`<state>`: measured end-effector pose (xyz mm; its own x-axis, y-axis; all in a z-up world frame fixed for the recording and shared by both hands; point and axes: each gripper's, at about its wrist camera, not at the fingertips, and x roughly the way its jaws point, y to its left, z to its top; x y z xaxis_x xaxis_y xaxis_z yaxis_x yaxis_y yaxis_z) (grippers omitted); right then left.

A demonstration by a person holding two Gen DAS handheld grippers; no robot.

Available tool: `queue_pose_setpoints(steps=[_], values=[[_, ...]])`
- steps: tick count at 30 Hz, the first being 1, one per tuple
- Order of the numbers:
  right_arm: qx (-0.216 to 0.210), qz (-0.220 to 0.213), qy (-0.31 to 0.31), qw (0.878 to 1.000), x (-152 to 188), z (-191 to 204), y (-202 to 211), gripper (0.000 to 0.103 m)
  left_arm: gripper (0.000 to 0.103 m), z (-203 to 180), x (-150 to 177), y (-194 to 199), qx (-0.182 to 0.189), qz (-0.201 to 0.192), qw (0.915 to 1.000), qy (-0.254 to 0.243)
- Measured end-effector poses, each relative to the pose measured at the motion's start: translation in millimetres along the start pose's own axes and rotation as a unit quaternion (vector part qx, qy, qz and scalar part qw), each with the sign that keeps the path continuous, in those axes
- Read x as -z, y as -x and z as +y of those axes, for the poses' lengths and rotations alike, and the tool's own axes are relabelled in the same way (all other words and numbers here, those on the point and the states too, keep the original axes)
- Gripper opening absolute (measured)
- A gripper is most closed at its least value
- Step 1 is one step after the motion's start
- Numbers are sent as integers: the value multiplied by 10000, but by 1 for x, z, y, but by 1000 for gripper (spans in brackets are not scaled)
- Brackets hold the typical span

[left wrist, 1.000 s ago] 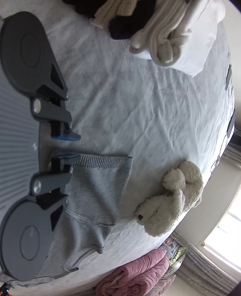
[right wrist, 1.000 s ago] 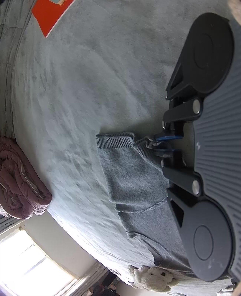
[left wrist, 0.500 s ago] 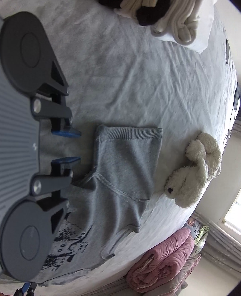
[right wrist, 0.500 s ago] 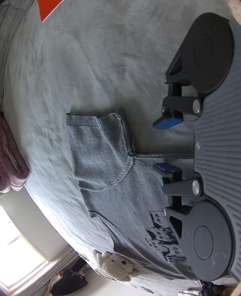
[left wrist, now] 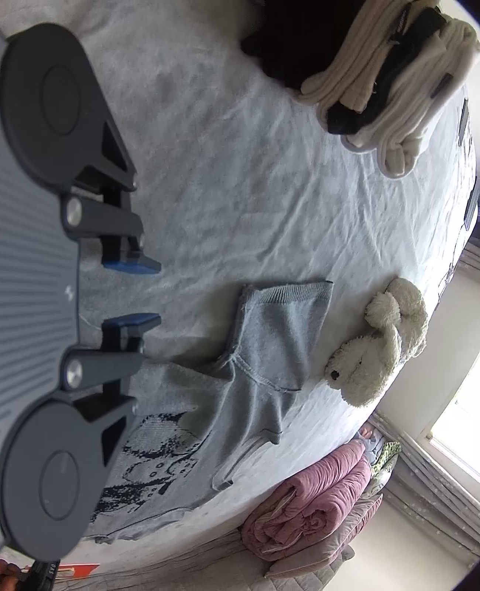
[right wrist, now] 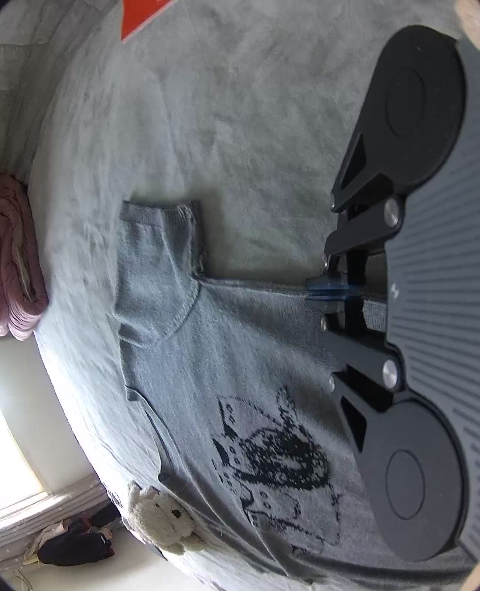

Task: Fold clothes

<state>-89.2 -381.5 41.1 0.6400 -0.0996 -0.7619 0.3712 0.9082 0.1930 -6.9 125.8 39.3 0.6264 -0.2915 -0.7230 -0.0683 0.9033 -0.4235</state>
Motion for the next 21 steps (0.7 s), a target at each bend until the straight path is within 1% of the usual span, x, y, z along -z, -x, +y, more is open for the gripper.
queue_pose_setpoints(steps=[1, 3, 6, 8, 10, 12, 13, 14, 15, 17, 21], values=[[192, -109, 39, 9997, -1, -1, 4, 3, 23, 3, 1, 2, 19, -2, 10000, -17], [357, -195, -25, 9992, -2, -9, 8, 3, 23, 6, 2, 3, -6, -8, 10000, -47], [668, -208, 61, 9975, -1, -12, 5, 2, 23, 13, 1, 3, 80, 28, 10000, 19], [811, -212, 264, 9961, 1, -5, 1, 2, 23, 14, 0, 2, 193, 43, 9998, 83], [695, -76, 426, 9966, 5, 5, -4, 4, 23, 14, -2, 3, 274, 8, 9996, 93], [584, 38, 541, 9968, 9, 15, -5, 15, 23, 13, -2, 2, 251, -26, 9997, 14], [537, 80, 572, 9969, 12, 20, -3, 23, 23, 13, -2, 1, 233, -7, 9997, 4], [478, 131, 536, 9973, 16, 22, 1, 43, 23, 14, -3, 0, 222, 24, 9998, 11], [418, 182, 494, 9977, 20, 24, 4, 49, 23, 15, -3, -1, 223, 49, 9997, 26], [298, 285, 411, 9983, 27, 28, 12, 50, 23, 16, -4, 0, 252, 61, 9996, 54], [343, 470, 154, 9982, 45, 29, 28, 50, 23, 14, -6, 2, 326, 47, 9994, 42]])
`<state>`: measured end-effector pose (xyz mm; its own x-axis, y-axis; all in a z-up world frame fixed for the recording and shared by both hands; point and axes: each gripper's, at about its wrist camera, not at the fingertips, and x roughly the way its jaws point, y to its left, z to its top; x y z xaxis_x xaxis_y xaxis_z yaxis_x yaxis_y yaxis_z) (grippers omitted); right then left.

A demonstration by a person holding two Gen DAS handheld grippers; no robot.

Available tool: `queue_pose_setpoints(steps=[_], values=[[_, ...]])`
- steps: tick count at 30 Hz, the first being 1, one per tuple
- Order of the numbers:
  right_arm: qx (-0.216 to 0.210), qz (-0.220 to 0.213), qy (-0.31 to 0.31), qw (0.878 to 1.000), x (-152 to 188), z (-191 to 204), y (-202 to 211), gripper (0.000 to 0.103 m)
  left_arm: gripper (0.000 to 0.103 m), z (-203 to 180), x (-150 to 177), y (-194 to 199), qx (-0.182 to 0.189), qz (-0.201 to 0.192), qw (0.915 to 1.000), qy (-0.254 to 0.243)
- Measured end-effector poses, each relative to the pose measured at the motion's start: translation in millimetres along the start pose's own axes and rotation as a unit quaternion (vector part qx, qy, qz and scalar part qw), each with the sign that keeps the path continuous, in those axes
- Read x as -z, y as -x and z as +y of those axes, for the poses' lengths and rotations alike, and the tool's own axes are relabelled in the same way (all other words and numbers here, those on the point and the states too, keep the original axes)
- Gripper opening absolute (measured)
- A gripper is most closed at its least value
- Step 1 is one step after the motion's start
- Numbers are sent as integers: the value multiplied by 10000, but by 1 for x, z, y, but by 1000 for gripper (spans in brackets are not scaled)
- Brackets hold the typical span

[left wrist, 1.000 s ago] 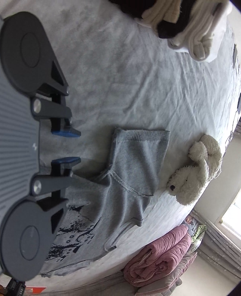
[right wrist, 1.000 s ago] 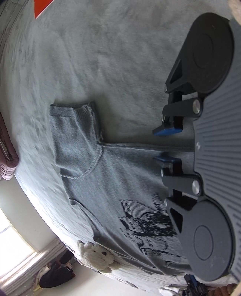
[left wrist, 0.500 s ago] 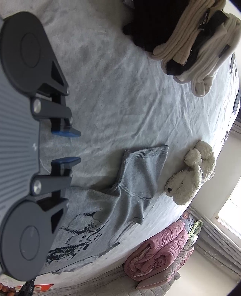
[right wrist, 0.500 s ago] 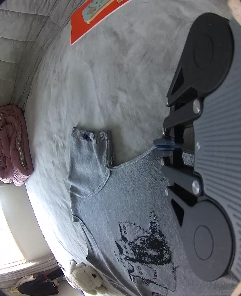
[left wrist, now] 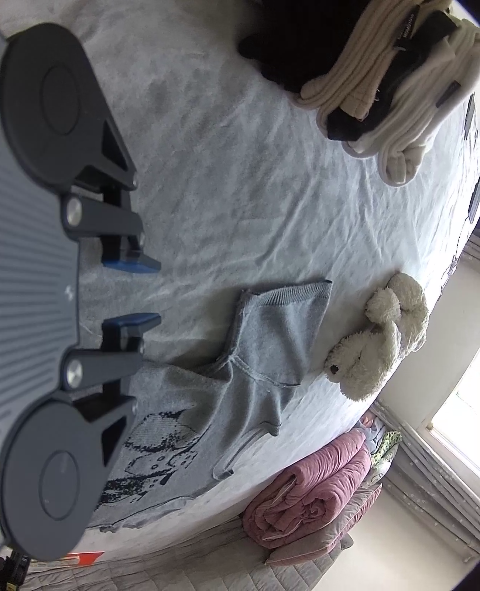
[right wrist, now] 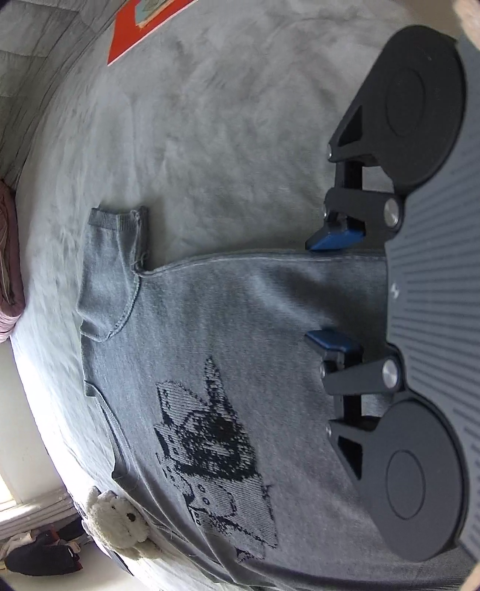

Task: Fold clothes

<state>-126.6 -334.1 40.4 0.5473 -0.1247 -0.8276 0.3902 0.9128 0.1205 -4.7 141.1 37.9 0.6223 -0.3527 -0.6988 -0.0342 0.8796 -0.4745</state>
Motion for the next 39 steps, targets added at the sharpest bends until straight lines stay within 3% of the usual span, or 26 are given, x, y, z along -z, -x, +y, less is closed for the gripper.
queue_pose_setpoints(steps=[7, 10, 14, 16, 17, 22, 26, 28, 33, 35, 39], values=[[189, 108, -51, 9998, 31, -8, 24, 50, 23, -4, 0, 0, 67, 34, 10000, -45], [12, 202, -39, 9998, 40, -9, 28, 32, 23, -5, 0, -1, 54, 40, 10000, -58], [51, 275, 178, 9994, 47, -1, 24, 27, 23, -7, 0, -4, 23, 64, 9999, -78], [95, 168, 231, 9995, 47, 0, 27, 4, 23, -8, 1, -6, 6, 91, 9999, -90], [103, 96, 227, 9996, 46, 0, 30, 3, 23, -8, 2, -6, -5, 103, 9999, -100], [683, -530, 436, 9953, 37, -6, 63, 3, 23, -6, 1, -6, 16, 119, 9999, -45], [885, -396, 473, 9942, 32, -20, 58, 3, 23, -7, 0, -7, 41, 138, 9999, -20], [874, -95, 640, 9941, 37, -13, 44, 4, 23, -9, 0, -9, 34, 166, 9998, -43], [936, -505, 1333, 9854, 49, 32, 49, 20, 23, -9, 0, -10, 1, 195, 9998, -45], [737, -765, 1785, 9782, 58, 59, 57, 40, 23, -7, -1, -9, -5, 192, 9998, -14], [-396, -1063, 2868, 9513, 86, 129, 75, 42, 23, -5, -3, -9, -15, 192, 9998, 36]])
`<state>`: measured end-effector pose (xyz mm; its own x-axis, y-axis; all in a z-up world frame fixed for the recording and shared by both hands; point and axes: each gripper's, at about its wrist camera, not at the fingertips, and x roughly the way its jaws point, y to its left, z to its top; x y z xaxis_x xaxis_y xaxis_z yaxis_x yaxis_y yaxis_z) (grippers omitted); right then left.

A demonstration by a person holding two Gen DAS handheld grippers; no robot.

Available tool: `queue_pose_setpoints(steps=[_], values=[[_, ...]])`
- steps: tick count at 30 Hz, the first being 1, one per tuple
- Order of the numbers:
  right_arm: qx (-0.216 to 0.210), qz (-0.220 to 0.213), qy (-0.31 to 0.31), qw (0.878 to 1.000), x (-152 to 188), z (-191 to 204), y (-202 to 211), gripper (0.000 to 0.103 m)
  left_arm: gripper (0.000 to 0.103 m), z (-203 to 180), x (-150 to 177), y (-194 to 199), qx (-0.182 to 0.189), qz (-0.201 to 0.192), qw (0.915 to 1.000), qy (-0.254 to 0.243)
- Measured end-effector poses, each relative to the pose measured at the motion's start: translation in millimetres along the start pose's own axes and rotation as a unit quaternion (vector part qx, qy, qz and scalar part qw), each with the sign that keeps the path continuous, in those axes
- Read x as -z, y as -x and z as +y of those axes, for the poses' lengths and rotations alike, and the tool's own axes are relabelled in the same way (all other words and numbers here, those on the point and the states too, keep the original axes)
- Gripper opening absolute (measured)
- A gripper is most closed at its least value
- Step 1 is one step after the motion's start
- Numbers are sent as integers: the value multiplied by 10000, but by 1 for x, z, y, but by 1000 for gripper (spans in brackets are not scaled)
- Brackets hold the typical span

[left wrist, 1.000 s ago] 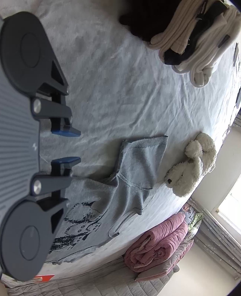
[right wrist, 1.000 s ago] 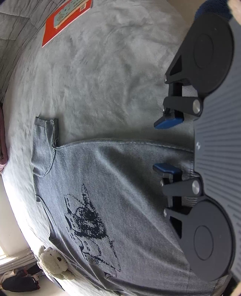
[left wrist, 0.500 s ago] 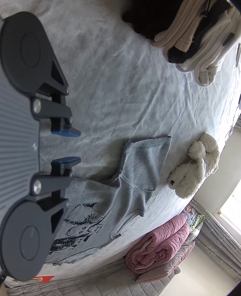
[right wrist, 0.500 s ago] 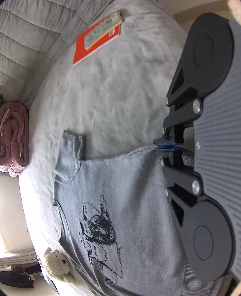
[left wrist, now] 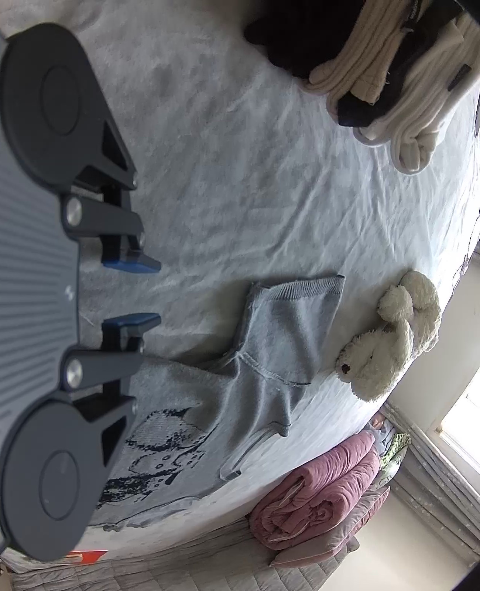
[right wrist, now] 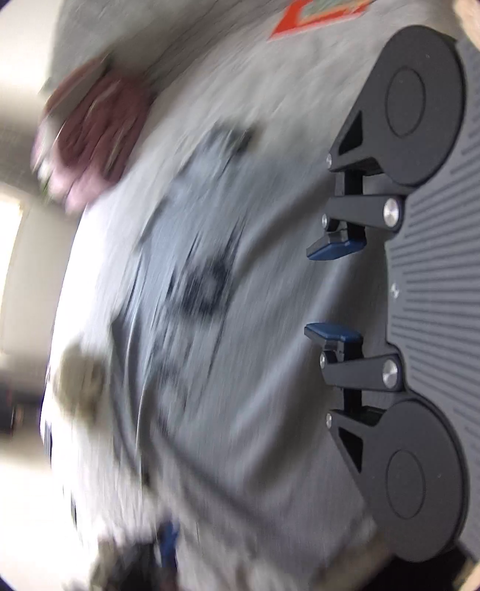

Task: Fold clothes

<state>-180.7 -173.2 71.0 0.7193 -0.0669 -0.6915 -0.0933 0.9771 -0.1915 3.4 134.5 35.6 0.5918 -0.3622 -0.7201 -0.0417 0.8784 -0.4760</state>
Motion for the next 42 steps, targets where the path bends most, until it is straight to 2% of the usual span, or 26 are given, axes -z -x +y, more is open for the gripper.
queue_pose_setpoints(steps=[2, 5, 8, 12, 13, 14, 16, 19, 22, 25, 27, 30, 33, 35, 37, 38, 42], values=[[-636, -285, 577, 9959, -8, 44, 4, 42, 23, 0, -1, 1, -10, -10, 10000, -3], [-1373, -655, 1345, 9792, -14, 103, 12, 42, 23, 4, 0, 1, -32, 4, 10000, 7], [-1944, -631, 1682, 9643, -17, 142, 11, 43, 23, 10, -1, 3, -49, 19, 10000, 60], [-1984, -306, 2018, 9586, -13, 173, -12, 42, 23, 16, -3, 6, -51, 13, 9999, 160], [-1918, -213, 2018, 9602, -12, 176, -19, 30, 23, 17, -3, 6, -48, 5, 9998, 173], [-1911, -184, 1813, 9645, -13, 172, -22, 4, 23, 17, -3, 7, -52, -4, 9998, 172], [-1904, -138, 1367, 9720, -15, 162, -27, 3, 24, 18, -3, 7, -49, -11, 9999, 162], [-2185, -147, 61, 9757, -26, 121, -24, 3, 24, 19, -4, 8, -24, -10, 9998, 178], [-2543, -2, -1528, 9550, -26, 66, -29, 3, 24, 18, -4, 8, -4, -10, 9998, 176], [-2701, 256, -2806, 9207, -14, 18, -44, 3, 24, 16, -4, 8, -5, -20, 9999, 143], [-2643, 444, -3287, 9056, -5, 0, -55, 3, 24, 16, -4, 8, -7, -24, 9999, 132], [-2388, 553, -3566, 9015, 3, -14, -63, 4, 24, 16, -4, 8, -19, -22, 9999, 124], [-2110, 458, -3027, 9283, -2, 0, -58, 5, 24, 15, -5, 6, -39, -4, 9999, 114], [-1877, 324, -2477, 9499, -8, 15, -52, 16, 24, 13, -4, 6, -36, -10, 10000, 75], [-1468, 33, -1730, 9739, -13, 29, -46, 17, 25, 12, -4, 5, -47, -12, 10000, 38], [-1316, -129, -1389, 9814, -15, 36, -40, 17, 25, 11, -4, 5, -55, -7, 10000, 27], [-1300, -431, -585, 9888, -21, 52, -29, 17, 25, 12, -3, 5, -76, -9, 10000, 37]])
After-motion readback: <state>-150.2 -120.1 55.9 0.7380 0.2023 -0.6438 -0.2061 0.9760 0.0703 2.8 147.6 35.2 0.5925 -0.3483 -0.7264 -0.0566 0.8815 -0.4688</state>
